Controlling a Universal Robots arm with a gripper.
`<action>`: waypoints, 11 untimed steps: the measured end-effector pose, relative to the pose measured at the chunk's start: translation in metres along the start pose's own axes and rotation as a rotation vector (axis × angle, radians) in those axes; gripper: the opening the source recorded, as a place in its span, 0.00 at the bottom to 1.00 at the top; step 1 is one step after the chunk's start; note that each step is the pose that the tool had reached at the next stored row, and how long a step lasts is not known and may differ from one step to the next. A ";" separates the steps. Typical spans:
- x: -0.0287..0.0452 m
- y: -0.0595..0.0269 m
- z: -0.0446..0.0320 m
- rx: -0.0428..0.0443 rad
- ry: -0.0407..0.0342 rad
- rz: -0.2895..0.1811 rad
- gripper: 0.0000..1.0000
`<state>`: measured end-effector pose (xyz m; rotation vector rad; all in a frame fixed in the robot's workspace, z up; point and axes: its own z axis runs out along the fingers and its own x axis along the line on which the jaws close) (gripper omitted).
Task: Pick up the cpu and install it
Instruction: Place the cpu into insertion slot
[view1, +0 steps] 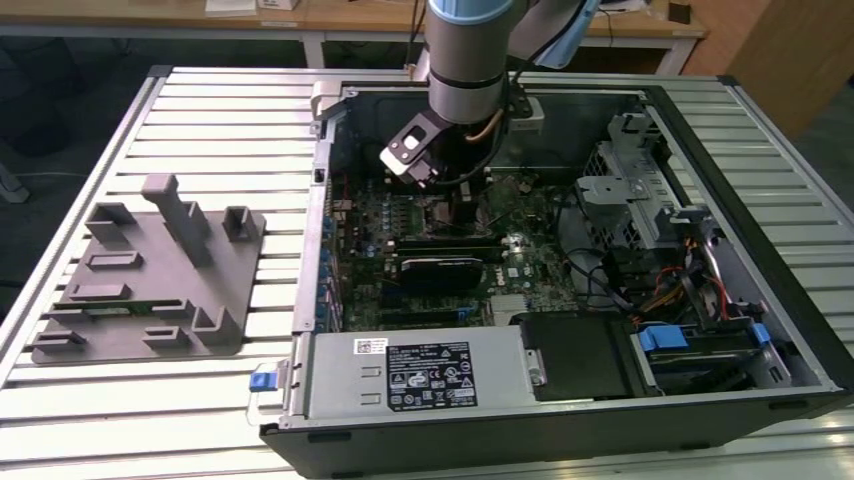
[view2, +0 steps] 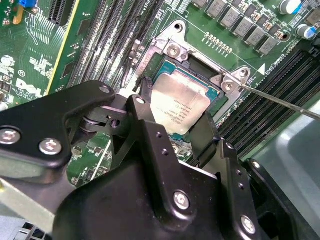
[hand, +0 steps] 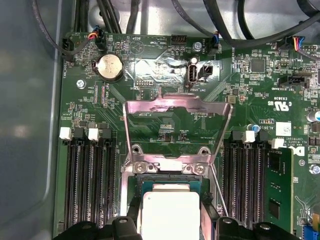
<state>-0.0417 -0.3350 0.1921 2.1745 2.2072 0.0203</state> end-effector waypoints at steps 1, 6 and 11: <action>0.0000 0.0000 0.0001 0.0000 0.0000 0.001 0.54; 0.0010 0.0000 0.0004 0.0000 -0.0001 0.001 0.54; 0.0016 0.0002 0.0007 0.0002 -0.0002 0.001 0.54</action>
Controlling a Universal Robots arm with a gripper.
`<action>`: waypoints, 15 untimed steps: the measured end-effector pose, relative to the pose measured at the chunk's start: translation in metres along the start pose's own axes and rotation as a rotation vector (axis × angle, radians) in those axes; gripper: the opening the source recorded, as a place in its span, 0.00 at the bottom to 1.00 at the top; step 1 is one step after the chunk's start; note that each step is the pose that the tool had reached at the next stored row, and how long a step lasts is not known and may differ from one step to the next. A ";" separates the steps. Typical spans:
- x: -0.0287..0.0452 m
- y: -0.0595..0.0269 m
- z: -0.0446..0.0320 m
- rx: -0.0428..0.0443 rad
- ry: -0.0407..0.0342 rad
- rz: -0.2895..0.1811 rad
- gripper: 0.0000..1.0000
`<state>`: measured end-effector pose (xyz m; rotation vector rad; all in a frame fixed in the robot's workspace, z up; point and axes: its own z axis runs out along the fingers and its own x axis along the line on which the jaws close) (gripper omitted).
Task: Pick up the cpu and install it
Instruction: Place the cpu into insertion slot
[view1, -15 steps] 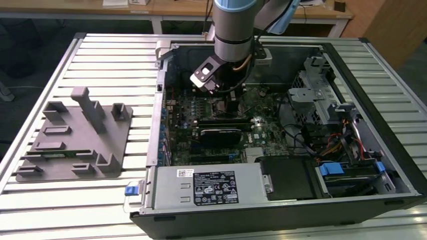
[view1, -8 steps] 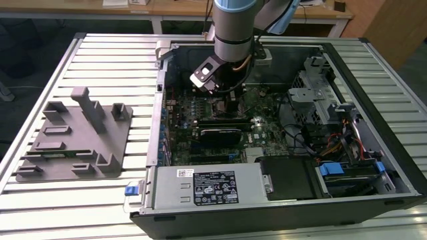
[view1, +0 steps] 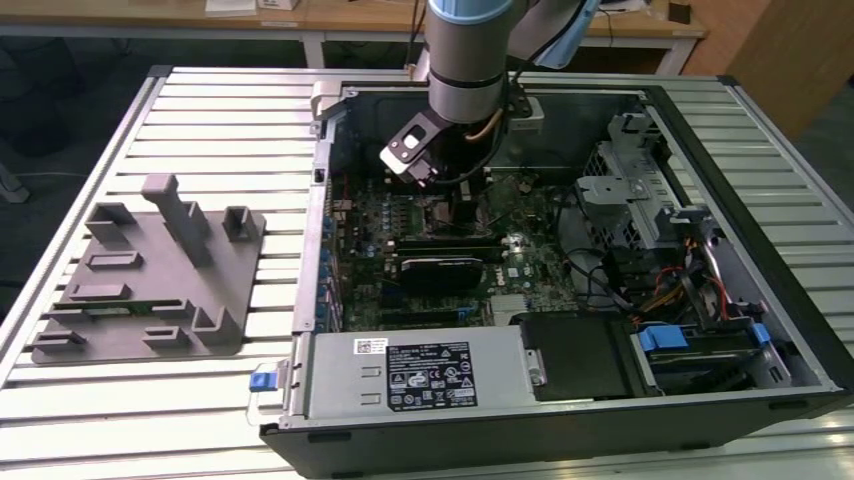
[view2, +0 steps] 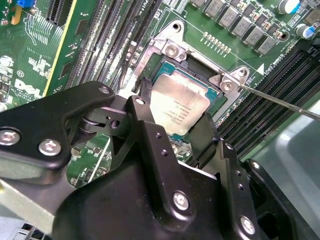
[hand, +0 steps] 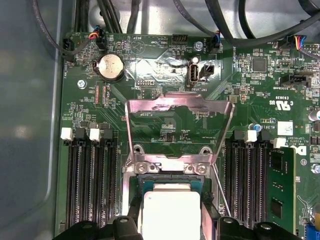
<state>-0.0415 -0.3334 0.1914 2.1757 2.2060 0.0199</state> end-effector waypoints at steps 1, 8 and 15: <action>0.0000 0.0001 0.0001 0.0000 0.0000 0.000 0.54; 0.0000 0.0012 0.0006 0.0000 -0.0002 0.007 0.54; 0.0000 0.0015 0.0008 0.0000 -0.0001 0.007 0.54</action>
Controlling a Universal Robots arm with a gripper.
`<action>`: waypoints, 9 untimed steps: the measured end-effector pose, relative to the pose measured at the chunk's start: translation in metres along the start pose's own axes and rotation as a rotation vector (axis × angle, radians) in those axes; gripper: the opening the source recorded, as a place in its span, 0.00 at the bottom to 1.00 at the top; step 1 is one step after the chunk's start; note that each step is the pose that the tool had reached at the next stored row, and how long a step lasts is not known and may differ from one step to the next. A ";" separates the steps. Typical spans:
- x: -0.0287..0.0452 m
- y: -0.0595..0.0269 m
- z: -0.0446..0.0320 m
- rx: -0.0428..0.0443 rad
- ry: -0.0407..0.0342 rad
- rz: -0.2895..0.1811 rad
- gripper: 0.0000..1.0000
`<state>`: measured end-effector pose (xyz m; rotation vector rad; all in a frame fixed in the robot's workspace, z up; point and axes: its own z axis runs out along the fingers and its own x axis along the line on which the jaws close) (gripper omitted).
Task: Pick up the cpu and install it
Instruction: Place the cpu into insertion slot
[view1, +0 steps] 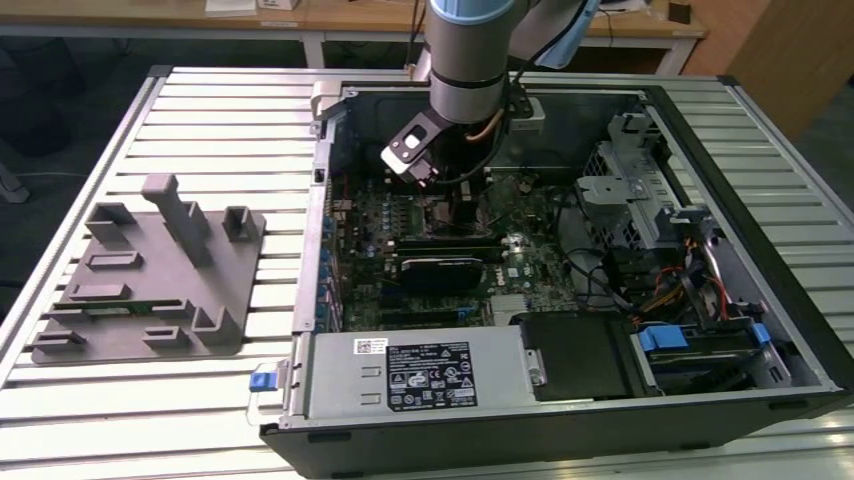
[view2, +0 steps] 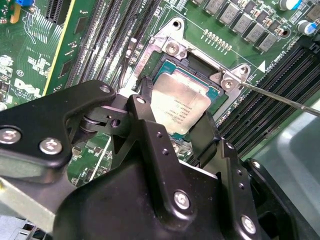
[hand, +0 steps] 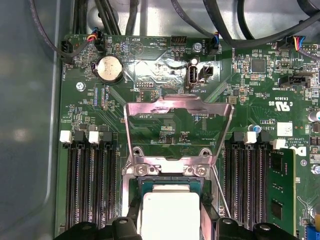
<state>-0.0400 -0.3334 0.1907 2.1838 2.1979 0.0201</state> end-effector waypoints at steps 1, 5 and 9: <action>0.0000 0.0000 0.0000 0.0000 -0.0001 0.000 0.54; 0.0000 0.0005 0.0000 0.0000 0.0000 0.000 0.54; 0.0000 0.0010 0.0001 0.0000 0.0000 0.000 0.54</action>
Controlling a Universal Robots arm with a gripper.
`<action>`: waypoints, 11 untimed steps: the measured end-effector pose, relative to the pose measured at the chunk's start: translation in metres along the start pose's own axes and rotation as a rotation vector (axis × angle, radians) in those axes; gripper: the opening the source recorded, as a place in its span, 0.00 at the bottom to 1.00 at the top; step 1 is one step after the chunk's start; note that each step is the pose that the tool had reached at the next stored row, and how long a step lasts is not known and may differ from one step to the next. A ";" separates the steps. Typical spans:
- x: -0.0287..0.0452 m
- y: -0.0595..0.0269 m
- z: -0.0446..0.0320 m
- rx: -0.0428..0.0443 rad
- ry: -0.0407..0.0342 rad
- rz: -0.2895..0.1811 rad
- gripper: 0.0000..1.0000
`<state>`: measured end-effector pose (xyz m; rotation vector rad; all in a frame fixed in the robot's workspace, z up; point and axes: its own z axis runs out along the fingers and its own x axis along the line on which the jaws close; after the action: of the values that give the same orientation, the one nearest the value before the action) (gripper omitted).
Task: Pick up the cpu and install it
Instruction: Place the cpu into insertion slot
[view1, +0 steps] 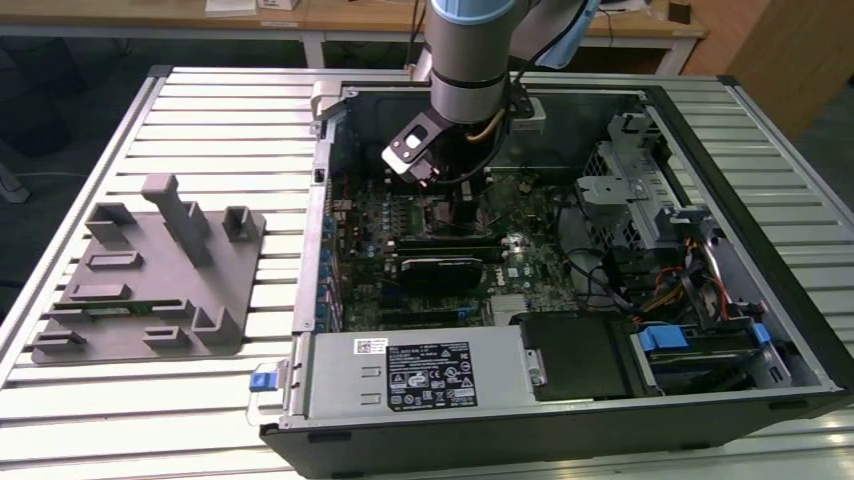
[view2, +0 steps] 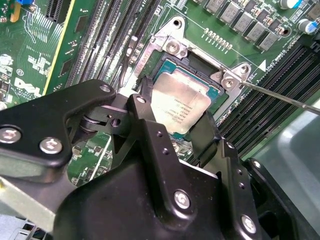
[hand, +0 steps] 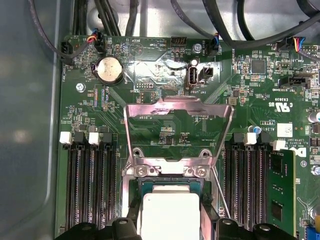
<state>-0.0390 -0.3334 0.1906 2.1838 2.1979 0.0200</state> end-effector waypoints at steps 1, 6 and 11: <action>0.0000 0.0000 0.0000 0.0000 0.0000 0.000 0.54; 0.0000 0.0002 0.0000 -0.0001 0.0000 0.000 0.54; 0.0001 0.0003 0.0002 -0.0005 0.0005 0.000 0.54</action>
<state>-0.0387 -0.3333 0.1905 2.1838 2.1979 0.0211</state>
